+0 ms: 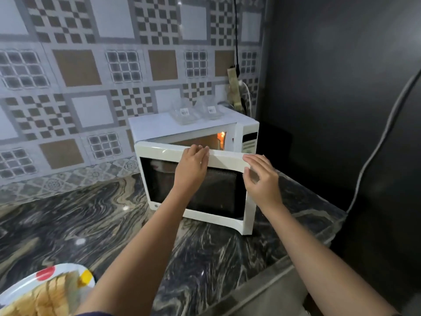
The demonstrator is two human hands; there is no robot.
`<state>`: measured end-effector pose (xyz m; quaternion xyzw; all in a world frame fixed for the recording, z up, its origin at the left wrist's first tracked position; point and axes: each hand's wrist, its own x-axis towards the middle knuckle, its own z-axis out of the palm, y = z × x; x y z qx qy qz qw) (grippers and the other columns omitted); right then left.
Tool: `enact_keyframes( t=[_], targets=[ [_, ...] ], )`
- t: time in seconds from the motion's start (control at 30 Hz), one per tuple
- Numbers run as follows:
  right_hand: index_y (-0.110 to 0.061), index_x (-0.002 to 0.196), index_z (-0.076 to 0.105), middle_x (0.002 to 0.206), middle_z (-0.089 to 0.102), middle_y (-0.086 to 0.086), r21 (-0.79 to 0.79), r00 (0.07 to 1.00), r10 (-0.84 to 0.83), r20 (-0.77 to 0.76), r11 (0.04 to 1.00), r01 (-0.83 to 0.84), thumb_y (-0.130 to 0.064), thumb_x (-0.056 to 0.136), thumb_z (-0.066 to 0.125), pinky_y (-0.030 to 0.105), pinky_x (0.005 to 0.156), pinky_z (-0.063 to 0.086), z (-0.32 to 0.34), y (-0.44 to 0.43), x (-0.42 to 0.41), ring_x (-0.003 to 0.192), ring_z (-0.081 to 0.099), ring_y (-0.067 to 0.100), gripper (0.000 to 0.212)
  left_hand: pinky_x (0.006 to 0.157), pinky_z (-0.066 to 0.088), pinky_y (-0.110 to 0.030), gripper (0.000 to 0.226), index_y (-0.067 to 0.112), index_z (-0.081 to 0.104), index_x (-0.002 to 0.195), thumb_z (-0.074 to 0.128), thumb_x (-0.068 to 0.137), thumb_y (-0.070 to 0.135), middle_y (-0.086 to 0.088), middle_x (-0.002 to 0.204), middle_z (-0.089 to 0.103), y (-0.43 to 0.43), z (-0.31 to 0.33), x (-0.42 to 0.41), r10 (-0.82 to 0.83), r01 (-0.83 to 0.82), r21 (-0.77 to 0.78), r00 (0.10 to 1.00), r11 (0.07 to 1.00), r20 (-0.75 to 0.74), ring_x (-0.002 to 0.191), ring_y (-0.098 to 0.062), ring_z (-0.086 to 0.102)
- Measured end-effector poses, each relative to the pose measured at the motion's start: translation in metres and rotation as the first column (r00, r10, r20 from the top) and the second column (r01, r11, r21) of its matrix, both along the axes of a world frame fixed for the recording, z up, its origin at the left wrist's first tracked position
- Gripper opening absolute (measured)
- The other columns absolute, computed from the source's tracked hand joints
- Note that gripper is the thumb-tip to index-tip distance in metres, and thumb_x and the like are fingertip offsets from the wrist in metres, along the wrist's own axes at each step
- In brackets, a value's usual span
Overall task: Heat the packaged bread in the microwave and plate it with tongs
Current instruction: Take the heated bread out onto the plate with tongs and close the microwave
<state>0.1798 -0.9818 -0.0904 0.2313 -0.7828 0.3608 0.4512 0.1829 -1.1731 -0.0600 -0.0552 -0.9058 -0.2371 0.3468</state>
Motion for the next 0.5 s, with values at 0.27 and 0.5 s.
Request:
enact_keyframes(
  t=[0.27, 0.5],
  targets=[
    [-0.001, 0.118, 0.064, 0.121, 0.065, 0.011, 0.122, 0.987, 0.103, 0.123, 0.985, -0.118, 0.001, 0.086, 0.054, 0.025, 0.109, 0.03, 0.009, 0.014, -0.123, 0.12, 0.055, 0.026, 0.033, 0.099, 0.036, -0.036, 0.038, 0.01, 0.052, 0.133, 0.039, 0.099, 0.022, -0.011, 0.124, 0.056, 0.025, 0.003, -0.074, 0.256, -0.253, -0.087, 0.966, 0.964, 0.023, 0.115, -0.029, 0.046],
    [0.004, 0.119, 0.061, 0.12, 0.064, 0.017, 0.298, 0.973, 0.176, 0.147, 0.93, -0.213, 0.01, 0.081, 0.053, 0.041, 0.107, 0.03, 0.013, 0.006, -0.199, 0.116, 0.059, 0.033, 0.039, 0.092, 0.041, -0.036, 0.034, 0.008, 0.055, 0.127, 0.049, 0.094, 0.015, -0.012, 0.116, 0.06, 0.024, -0.003, -0.116, 0.432, -0.429, -0.203, 0.901, 0.88, -0.029, 0.106, -0.031, 0.053]
  ],
)
